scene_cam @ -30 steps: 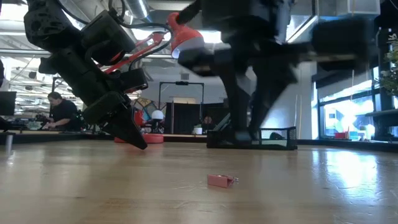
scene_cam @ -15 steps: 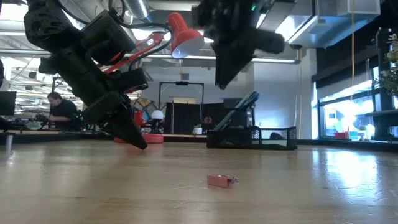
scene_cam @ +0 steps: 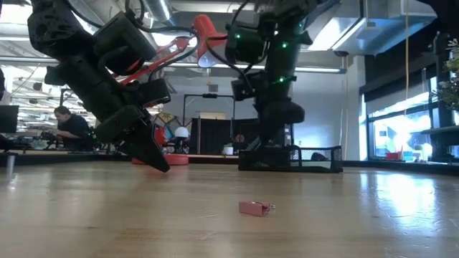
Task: Pick and place office supplies into organizer
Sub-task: Put the blue binder clip into the black desk organizer, then put the right pink binder clip into the black desk organizer
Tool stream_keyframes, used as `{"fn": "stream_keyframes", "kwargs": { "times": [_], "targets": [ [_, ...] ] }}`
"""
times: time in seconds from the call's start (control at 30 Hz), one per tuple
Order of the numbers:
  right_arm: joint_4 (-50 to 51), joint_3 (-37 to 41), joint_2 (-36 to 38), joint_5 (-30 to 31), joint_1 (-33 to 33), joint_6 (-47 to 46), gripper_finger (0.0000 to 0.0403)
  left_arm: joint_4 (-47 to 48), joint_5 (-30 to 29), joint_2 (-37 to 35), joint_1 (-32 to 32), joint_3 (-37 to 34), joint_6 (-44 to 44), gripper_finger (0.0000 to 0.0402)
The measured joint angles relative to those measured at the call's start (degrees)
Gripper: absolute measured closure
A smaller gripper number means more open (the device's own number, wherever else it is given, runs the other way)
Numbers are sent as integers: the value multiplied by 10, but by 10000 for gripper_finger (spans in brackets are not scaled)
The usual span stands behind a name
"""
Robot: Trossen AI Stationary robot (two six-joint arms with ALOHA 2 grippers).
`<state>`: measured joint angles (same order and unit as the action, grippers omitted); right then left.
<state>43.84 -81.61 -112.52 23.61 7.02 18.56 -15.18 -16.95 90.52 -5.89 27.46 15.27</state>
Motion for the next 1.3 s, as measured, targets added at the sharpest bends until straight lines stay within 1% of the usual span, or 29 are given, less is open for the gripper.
{"fn": "stream_keyframes", "kwargs": {
  "times": [0.13, 0.37, 0.87, 0.97, 1.1, 1.17, 1.2, 1.3],
  "targets": [
    [-21, 13, 0, -4, 12, 6, 342, 1, 0, 0, 0, 0, 0, 313],
    [-11, 13, 0, -3, 18, -3, 338, 1, 0, 0, 0, 0, 0, 313],
    [-8, 13, 0, -7, 17, -4, 279, 1, -1, 0, 0, 0, 0, 313],
    [20, 5, 0, -8, 14, -5, 270, 0, -1, 0, 0, 0, 0, 313],
    [49, -22, 0, -8, -6, -33, 266, 0, -1, 0, 0, 0, 0, 313],
    [60, -42, 0, -22, -23, -46, 266, 0, -1, 0, 0, 0, 0, 313],
    [61, -52, 0, -38, -32, -59, 265, 0, -1, 0, 0, 0, 0, 313],
    [68, -84, 0, -110, -63, -130, 265, 0, -2, 0, 0, 0, 0, 313]
  ]
}}
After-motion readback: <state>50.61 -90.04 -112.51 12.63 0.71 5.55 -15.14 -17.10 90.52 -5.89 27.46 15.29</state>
